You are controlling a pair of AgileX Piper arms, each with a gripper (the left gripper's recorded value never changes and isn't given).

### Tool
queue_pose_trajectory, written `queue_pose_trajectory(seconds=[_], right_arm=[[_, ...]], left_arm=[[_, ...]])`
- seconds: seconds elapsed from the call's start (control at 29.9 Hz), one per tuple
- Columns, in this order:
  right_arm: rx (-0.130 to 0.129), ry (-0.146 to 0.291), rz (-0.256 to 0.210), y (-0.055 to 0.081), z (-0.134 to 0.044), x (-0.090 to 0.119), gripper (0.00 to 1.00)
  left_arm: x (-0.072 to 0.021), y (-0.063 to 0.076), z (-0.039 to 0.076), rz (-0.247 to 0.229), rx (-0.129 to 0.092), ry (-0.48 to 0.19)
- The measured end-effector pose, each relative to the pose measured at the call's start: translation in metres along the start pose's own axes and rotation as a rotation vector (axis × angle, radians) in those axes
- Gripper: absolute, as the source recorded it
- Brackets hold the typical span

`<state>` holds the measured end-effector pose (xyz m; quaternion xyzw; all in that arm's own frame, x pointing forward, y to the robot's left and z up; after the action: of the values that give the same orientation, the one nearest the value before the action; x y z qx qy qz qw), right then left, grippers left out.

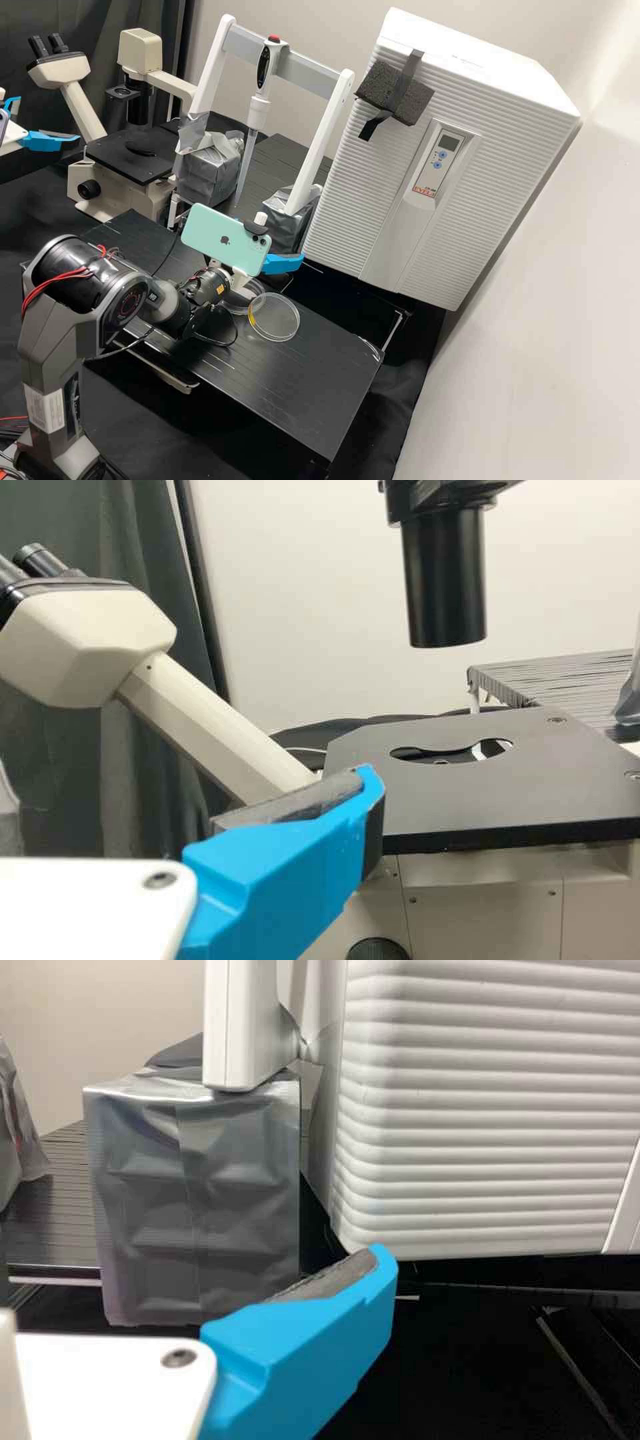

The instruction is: Use the pipette

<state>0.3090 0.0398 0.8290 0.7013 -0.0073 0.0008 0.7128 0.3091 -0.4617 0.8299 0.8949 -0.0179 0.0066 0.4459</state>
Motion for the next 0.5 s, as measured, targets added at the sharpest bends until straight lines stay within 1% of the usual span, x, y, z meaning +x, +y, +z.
queue_pose_trajectory(seconds=[0.33, 0.4, 0.43, 0.5], right_arm=[[0.0, 0.0, 0.0, 0.0, 0.0, 0.0, 1.0], [0.0, 0.0, 0.0, 0.0, 0.0, 0.0, 1.0], [0.0, 0.0, 0.0, 0.0, 0.0, 0.0, 1.0], [0.0, 0.0, 0.0, 0.0, 0.0, 0.0, 1.0]], left_arm=[[0.0, 0.0, 0.001, 0.0, 0.0, -0.003], [-0.0003, 0.0, 0.006, 0.0, -0.014, -0.019], [-0.0008, 0.001, 0.01, 0.001, -0.026, -0.038], [-0.0022, 0.002, 0.021, 0.004, -0.035, -0.086]])
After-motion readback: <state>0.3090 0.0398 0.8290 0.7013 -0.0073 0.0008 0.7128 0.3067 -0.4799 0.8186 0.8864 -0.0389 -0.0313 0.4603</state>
